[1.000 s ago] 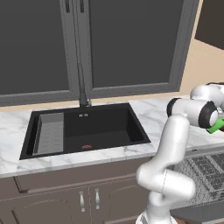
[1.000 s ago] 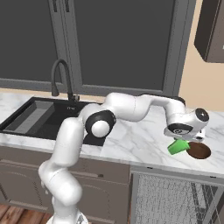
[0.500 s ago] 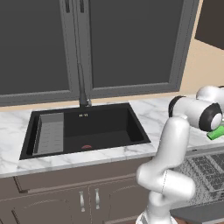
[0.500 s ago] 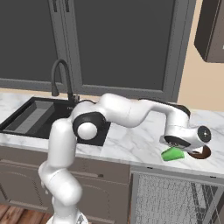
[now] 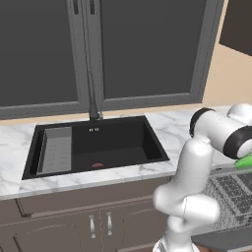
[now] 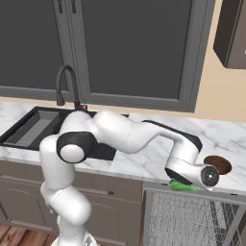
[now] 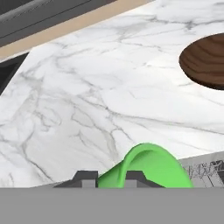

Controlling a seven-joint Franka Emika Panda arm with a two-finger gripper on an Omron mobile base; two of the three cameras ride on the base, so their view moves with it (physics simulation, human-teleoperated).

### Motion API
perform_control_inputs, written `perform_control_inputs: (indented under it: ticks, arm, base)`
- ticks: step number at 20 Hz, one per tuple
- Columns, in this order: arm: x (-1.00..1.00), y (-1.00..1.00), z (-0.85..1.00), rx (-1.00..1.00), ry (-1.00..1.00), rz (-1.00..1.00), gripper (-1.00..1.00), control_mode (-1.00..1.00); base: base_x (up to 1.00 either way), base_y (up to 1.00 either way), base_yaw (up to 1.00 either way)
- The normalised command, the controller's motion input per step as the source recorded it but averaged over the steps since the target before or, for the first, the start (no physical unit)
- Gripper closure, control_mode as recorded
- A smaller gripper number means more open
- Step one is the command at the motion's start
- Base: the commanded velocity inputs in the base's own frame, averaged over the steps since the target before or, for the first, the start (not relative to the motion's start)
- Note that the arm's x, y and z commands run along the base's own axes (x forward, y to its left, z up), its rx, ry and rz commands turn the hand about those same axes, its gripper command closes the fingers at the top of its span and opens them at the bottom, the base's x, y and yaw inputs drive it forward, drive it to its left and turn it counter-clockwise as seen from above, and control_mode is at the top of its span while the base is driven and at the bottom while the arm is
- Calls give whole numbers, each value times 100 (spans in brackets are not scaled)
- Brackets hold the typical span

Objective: Pick up the cup and bowl from the counter, place them in the dishwasher, and close the dishwasher door.

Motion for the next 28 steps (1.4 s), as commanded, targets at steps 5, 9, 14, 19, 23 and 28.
perform_control_inputs:
  ticks: [5,9,14,19,23,28]
  arm:
    - [-45,26,-19,1,-2,-18,100,-100]
    - [-47,4,-10,10,-2,-20,100,-100]
    - [-29,-1,-14,17,0,-15,100,-100]
    - [-2,-30,-7,17,0,-5,100,-100]
    - [-2,-48,-9,11,0,0,100,-100]
    - [-28,-46,-26,14,0,-2,100,-100]
  base:
    - [0,0,0]
    - [0,0,0]
    - [0,0,0]
    - [0,0,0]
    - [0,0,0]
    - [0,0,0]
